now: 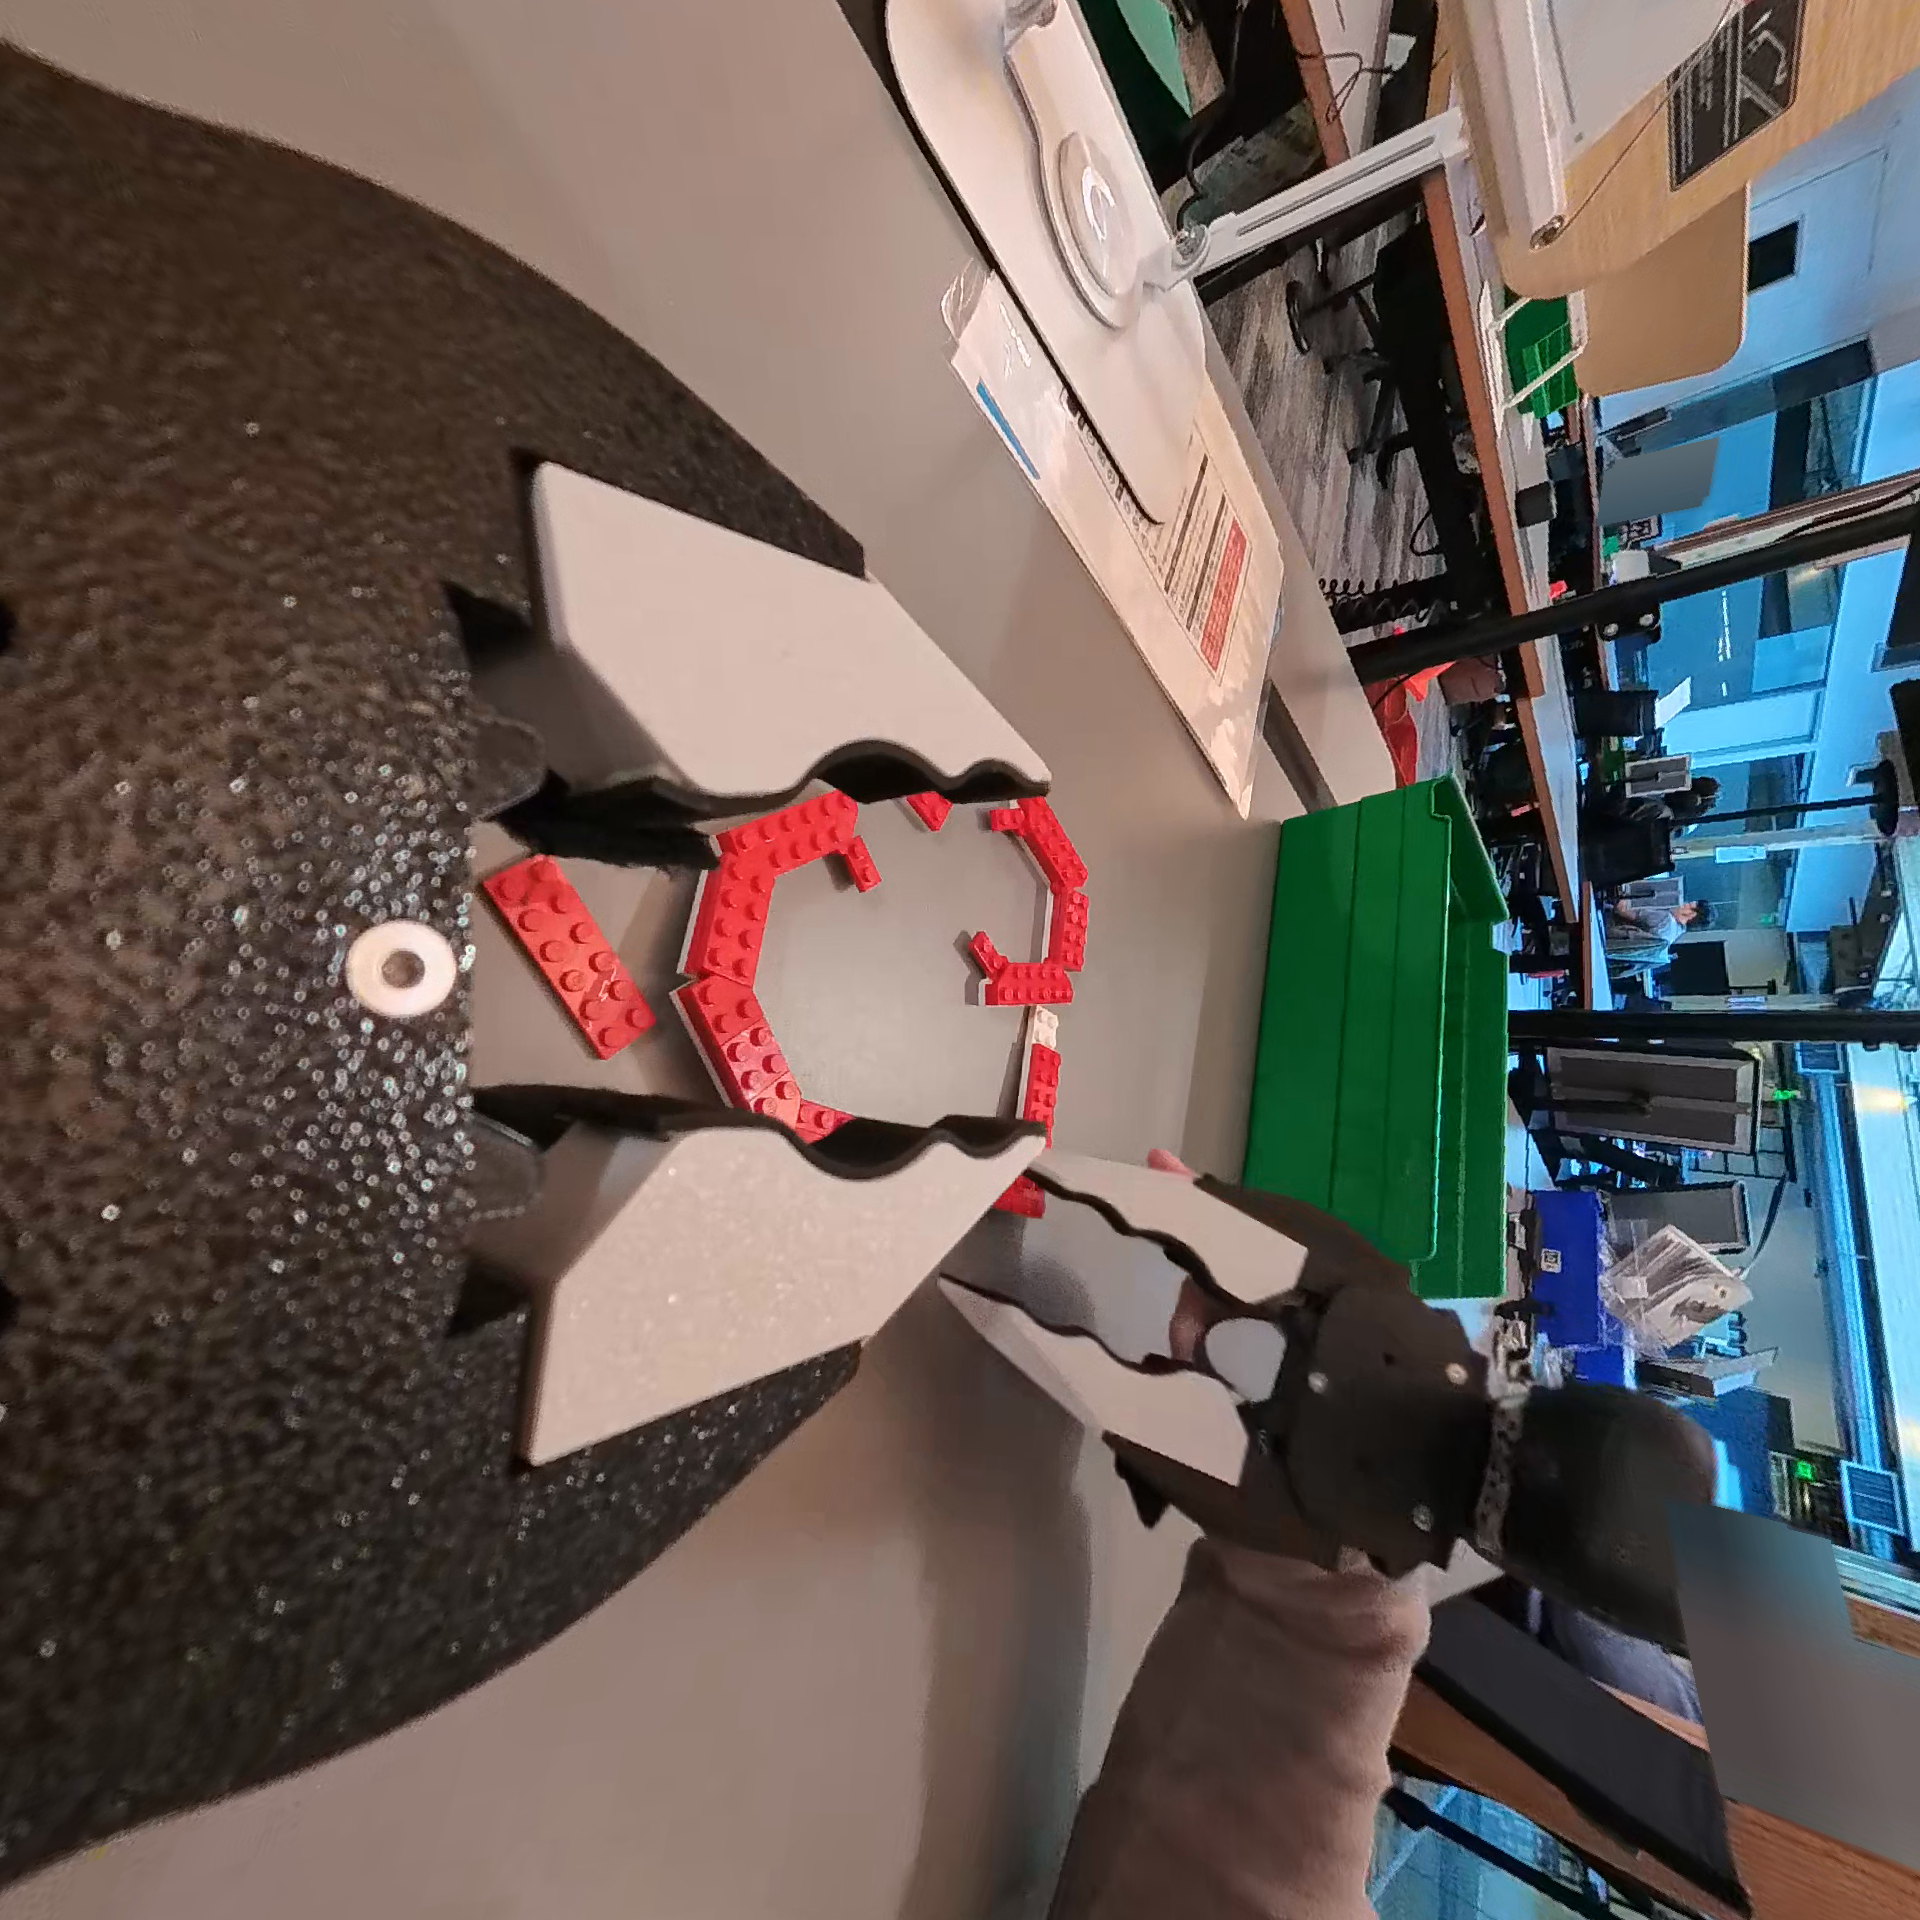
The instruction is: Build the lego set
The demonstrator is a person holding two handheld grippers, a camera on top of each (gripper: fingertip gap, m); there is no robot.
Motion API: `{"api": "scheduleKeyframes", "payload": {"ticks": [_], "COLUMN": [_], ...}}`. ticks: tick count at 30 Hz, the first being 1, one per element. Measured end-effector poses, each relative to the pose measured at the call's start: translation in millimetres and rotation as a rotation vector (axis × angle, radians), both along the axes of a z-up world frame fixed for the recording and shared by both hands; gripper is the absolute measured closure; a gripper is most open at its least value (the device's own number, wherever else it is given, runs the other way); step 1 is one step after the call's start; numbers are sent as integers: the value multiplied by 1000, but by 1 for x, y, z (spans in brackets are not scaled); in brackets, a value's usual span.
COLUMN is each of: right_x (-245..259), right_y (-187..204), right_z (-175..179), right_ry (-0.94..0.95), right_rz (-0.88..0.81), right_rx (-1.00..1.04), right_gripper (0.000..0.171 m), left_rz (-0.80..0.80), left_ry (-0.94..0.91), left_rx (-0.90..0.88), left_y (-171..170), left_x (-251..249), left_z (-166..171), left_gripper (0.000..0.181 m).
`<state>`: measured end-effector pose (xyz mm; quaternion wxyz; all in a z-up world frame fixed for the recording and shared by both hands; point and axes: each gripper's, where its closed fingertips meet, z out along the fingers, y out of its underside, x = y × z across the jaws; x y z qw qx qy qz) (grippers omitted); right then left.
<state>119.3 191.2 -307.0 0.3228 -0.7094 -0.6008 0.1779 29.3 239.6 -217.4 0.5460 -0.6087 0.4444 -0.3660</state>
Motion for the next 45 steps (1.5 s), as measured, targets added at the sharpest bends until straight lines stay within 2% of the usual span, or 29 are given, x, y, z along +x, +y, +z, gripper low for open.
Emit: {"api": "scheduleKeyframes", "payload": {"ticks": [5,9,11,17,20,25,29,33,45], "right_x": [-3,-2,-4,-11,-14,-26,-37,-55,-57], "right_y": [7,13,16,22,20,-5,-16,-18,-23], "right_z": [-8,-8,-8,-11,-7,17,4,-3,-7], "right_ry": [-31,-46,-51,-76,-53,118,24,8,-23], "right_rz": [3,3,7,19,12,43,94,143,169], "right_rx": [-10,7,12,36,23,-69,-60,-51,-112], "right_gripper": [134,151,154,155,146,136,131,130,135], "left_rz": [0,2,2,3,7,64,142,187,202], "left_ry": [0,-1,-1,0,1,-25,-83,-140,-148], "left_rx": [3,3,4,3,5,23,51,64,69], "left_y": [0,1,1,1,1,10,19,24,26], "left_x": [0,-1,-1,-1,-1,-7,-17,-25,-28], "left_z": [0,1,1,0,0,6,18,28,29], "left_gripper": [122,123,123,123,123,123,123,124,125]}}
